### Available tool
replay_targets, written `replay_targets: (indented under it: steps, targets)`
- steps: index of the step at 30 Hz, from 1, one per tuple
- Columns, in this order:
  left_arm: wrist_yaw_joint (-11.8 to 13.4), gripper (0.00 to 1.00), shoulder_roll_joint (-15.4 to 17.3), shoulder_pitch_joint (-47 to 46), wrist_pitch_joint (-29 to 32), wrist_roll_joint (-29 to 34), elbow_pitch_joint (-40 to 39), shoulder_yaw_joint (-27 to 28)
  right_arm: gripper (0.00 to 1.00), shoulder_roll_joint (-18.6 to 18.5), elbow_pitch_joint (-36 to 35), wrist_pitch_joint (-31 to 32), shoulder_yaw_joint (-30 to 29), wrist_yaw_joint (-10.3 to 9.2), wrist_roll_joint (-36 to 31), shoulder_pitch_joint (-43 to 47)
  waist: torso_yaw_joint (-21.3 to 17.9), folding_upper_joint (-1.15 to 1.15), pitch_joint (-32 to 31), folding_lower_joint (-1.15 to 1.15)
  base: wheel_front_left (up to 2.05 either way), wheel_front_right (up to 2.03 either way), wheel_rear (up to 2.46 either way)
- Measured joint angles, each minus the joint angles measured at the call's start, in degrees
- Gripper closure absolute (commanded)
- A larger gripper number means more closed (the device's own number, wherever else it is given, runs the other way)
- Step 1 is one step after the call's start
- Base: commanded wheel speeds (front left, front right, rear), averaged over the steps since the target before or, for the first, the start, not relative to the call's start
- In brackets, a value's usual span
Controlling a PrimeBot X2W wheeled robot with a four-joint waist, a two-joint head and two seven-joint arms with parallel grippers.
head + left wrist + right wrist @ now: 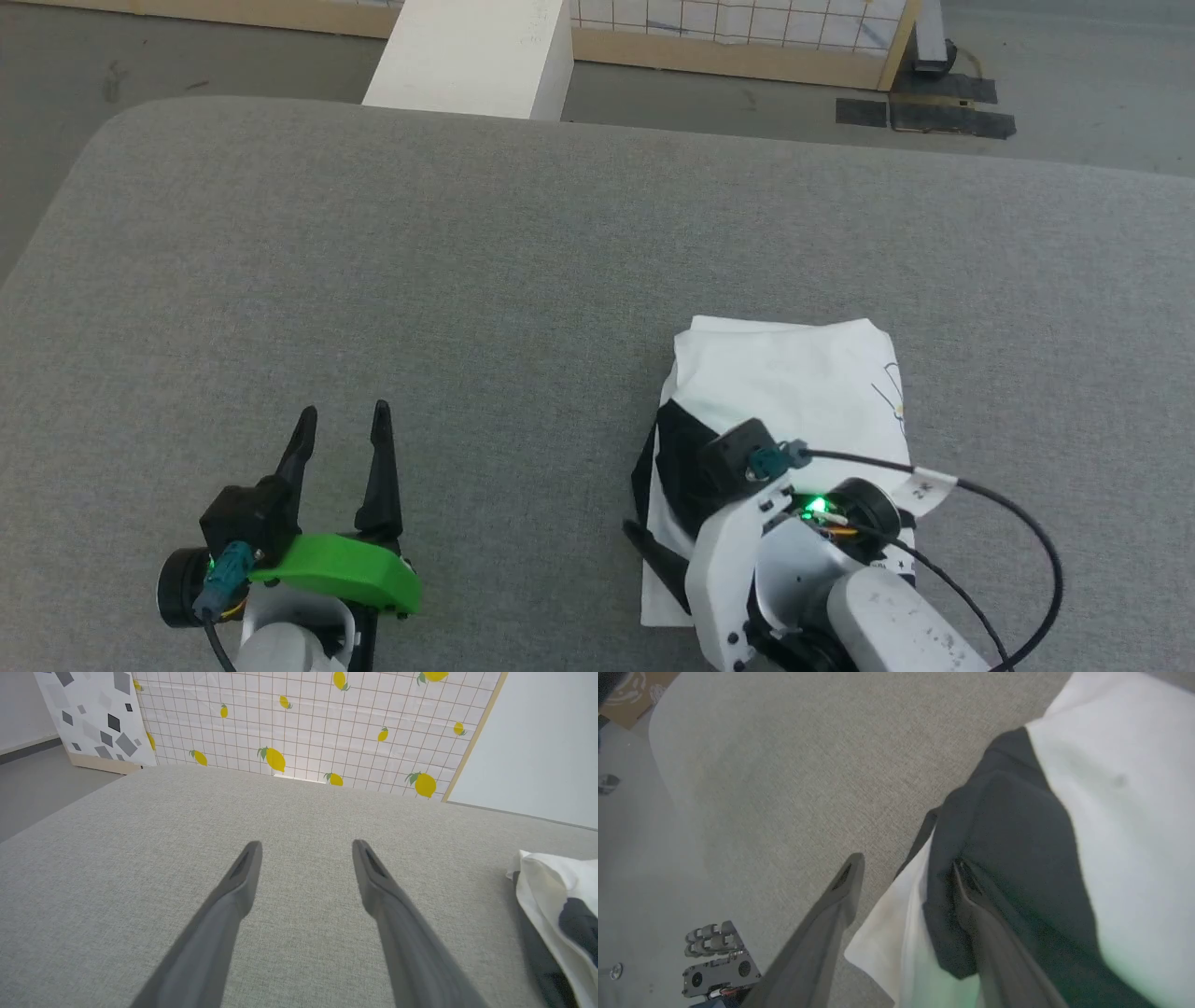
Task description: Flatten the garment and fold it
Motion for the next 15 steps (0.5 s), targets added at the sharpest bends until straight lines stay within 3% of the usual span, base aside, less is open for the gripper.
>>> replay_targets:
  steps: [3,6,11,15]
  targets:
    - [-0.13,0.00,-0.12,0.00,0.00,0.01,0.03,0.27,0.00,0.07,-4.61,-2.24,-0.48,0.00,4.99,0.18,-0.61,0.00,-0.29,0.00,0.00,0.00,0.00]
    - [-0.42,0.00,-0.24,0.00,0.00,0.07,-0.23,0.56,0.00,0.08,-11.10,-8.44,-3.56,0.00,9.31,0.95,-1.37,0.00,-0.62,0.00,0.00,0.00,0.00]
    - [-0.51,0.00,-0.36,-0.01,0.00,0.16,-0.65,0.86,0.00,0.14,-17.70,-20.24,-15.95,0.00,10.38,5.09,-2.77,0.00,-1.05,0.00,0.00,0.00,0.00]
    - [-0.78,0.00,-0.46,-0.02,0.00,0.16,-0.87,0.88,0.00,-0.10,-16.05,-26.16,-25.63,0.00,13.05,9.44,-3.45,0.00,-1.17,0.00,0.00,0.00,0.00]
